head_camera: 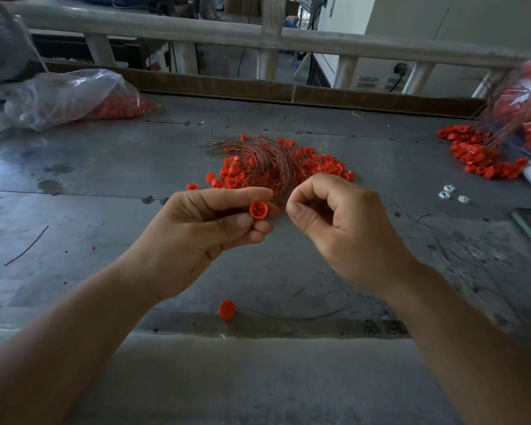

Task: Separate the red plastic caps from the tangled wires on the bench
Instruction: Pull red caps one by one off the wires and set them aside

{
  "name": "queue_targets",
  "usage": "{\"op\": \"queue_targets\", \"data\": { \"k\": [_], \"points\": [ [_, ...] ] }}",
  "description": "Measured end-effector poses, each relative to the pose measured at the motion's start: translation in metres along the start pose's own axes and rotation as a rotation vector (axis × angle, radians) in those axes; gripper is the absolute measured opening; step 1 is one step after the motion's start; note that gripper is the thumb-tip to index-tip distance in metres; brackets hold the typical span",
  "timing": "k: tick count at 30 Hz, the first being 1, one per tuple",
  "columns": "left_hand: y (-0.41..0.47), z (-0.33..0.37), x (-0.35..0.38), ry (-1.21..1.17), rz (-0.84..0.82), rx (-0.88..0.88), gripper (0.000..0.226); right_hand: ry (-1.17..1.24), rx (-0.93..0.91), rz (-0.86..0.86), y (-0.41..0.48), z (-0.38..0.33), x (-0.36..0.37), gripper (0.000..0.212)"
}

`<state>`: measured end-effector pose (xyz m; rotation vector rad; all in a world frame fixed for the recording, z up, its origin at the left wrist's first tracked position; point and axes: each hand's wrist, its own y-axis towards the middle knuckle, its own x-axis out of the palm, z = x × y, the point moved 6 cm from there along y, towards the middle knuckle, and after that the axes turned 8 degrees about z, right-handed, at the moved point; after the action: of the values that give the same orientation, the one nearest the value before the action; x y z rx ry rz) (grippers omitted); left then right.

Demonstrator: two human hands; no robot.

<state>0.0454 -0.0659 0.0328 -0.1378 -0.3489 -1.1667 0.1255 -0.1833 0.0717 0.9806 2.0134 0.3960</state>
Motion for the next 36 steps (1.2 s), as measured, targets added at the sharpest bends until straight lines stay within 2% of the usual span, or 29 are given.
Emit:
{"op": "queue_targets", "data": {
  "k": [8,17,19,22,25,29,33,36],
  "points": [
    [0.0,0.002,0.002,-0.043,-0.021,0.047,0.026,0.019,0.023,-0.035,-0.001,0.002,0.003,0.01],
    [0.001,-0.006,0.005,-0.135,-0.024,-0.036,0.022,0.027,0.03,-0.143,-0.003,0.0,0.016,0.006],
    [0.0,-0.006,0.005,-0.129,-0.023,-0.035,0.022,0.01,0.063,-0.156,0.0,0.007,0.007,0.018],
    [-0.001,-0.008,0.006,-0.122,-0.037,-0.054,0.022,-0.024,0.211,-0.063,0.011,0.03,-0.022,0.035],
    [-0.002,-0.013,0.009,-0.105,-0.051,-0.099,0.021,-0.097,0.359,0.006,0.014,0.062,-0.04,0.031],
    [-0.002,-0.02,0.011,-0.091,-0.036,-0.154,0.021,-0.261,0.42,0.031,0.016,0.095,-0.041,0.019],
    [-0.002,-0.022,0.012,-0.082,-0.018,-0.173,0.019,-0.321,0.383,-0.041,0.018,0.104,-0.026,0.004],
    [-0.003,-0.022,0.012,-0.084,-0.004,-0.182,0.019,-0.392,0.294,-0.105,0.019,0.102,-0.008,0.013]
  ]
}}
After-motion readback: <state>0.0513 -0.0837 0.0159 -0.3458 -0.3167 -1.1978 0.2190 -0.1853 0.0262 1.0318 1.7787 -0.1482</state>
